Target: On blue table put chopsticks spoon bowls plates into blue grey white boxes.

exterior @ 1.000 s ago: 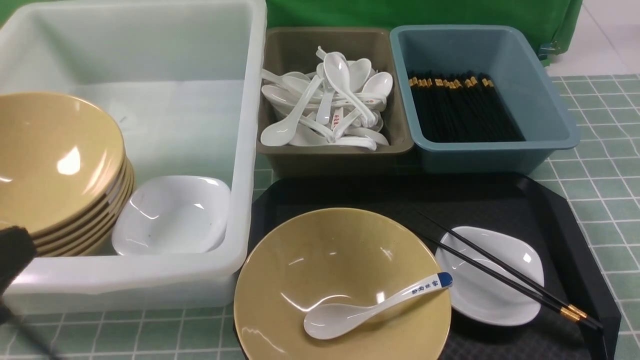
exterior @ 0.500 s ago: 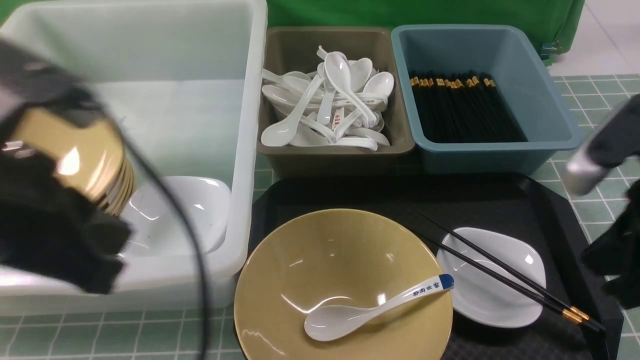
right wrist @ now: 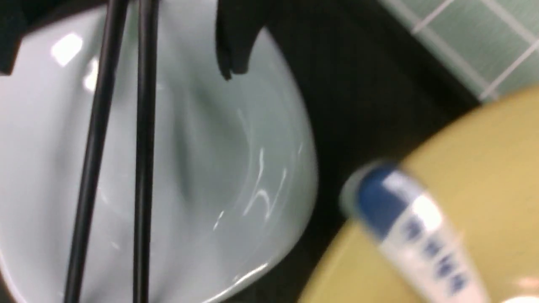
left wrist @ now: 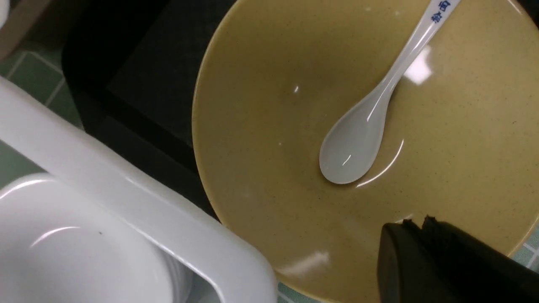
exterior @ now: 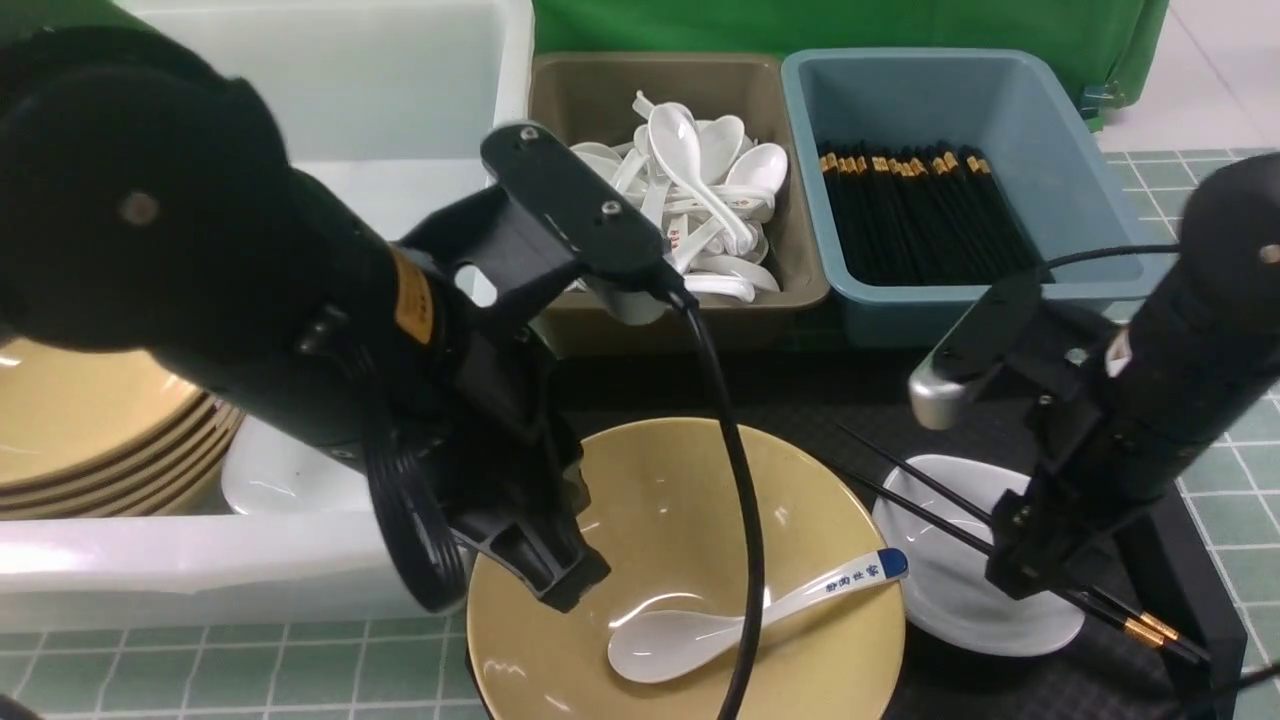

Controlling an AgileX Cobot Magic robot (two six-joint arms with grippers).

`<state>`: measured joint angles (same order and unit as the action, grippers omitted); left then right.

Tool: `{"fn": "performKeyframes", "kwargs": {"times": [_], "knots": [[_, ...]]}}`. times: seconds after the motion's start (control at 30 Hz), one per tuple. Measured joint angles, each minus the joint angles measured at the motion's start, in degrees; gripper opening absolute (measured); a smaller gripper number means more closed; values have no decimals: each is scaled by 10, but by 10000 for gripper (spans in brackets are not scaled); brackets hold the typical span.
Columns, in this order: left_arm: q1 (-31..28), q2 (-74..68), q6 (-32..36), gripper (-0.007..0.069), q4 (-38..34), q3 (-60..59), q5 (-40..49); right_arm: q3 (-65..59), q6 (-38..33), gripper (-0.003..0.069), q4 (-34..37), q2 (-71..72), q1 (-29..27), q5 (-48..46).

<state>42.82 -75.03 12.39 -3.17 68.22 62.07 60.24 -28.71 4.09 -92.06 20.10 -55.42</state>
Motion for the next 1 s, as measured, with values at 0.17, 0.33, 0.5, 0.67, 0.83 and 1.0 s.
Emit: {"fn": "performKeyframes", "kwargs": {"times": [0.17, 0.33, 0.5, 0.67, 0.83, 1.0], "knots": [[0, -3, 0, 6, 1, 0, -4, 15, 0, 594, -1, -52, 0, 7], [0, -4, 0, 6, 2, 0, -25, 24, 0, 308, -1, -82, 0, 9], [0, -5, 0, 6, 2, 0, -44, 39, -1, 158, -2, -76, 0, -28], [0, -7, -19, 6, -2, 0, -91, 68, 2, 159, -2, -39, 0, -80], [-22, -49, -96, 6, -20, 14, -195, 152, 35, 159, -20, 18, 0, -85], [-68, -122, -90, 6, -55, 107, -229, 243, 97, 159, -21, 4, -15, 5]]}}
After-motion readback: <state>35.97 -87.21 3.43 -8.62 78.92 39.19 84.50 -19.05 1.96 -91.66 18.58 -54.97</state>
